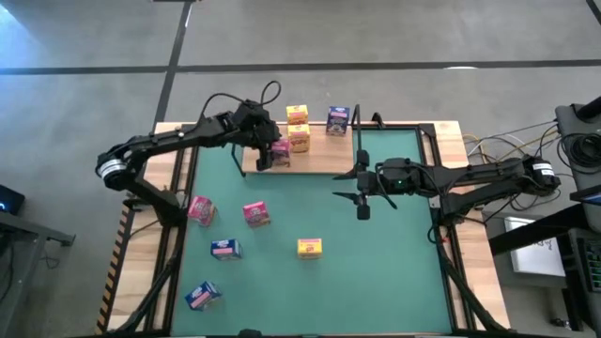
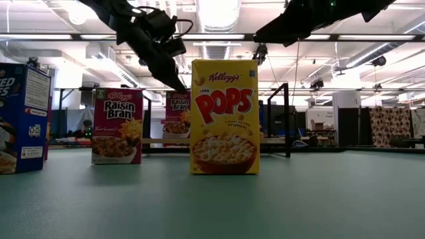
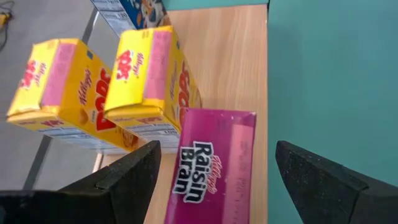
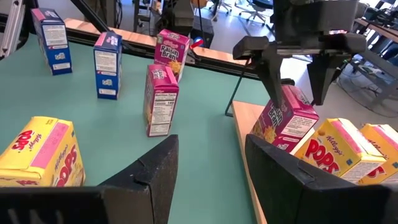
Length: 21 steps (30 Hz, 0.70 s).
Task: Stack cereal on shelf
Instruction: Put the right pink cereal box on the shelf
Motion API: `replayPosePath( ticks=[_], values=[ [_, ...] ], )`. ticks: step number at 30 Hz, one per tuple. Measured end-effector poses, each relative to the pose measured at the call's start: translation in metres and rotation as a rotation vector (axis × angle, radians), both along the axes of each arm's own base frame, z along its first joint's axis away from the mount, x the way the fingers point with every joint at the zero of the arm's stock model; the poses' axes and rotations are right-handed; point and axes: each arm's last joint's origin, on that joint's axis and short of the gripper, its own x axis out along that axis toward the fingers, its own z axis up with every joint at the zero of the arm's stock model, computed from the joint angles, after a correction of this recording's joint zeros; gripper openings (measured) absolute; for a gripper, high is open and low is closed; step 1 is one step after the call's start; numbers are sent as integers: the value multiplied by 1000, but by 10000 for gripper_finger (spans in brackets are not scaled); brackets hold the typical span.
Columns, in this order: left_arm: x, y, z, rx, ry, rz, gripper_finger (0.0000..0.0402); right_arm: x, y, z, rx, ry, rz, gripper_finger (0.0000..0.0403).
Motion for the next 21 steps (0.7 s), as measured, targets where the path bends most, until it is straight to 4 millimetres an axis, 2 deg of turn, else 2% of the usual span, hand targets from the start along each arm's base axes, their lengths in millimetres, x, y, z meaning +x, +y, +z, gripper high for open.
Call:
replayPosePath(
  ticks=[6, 15, 21],
  values=[
    [-1, 1, 0, -2, 3, 3, 296, 0, 0, 0, 0, 0, 0, 174],
    [-2, 2, -1, -1, 7, 9, 261, 0, 0, 0, 0, 1, 0, 174],
    [-2, 6, -5, -11, 23, 20, 258, 0, 0, 0, 0, 1, 0, 173]
  ],
)
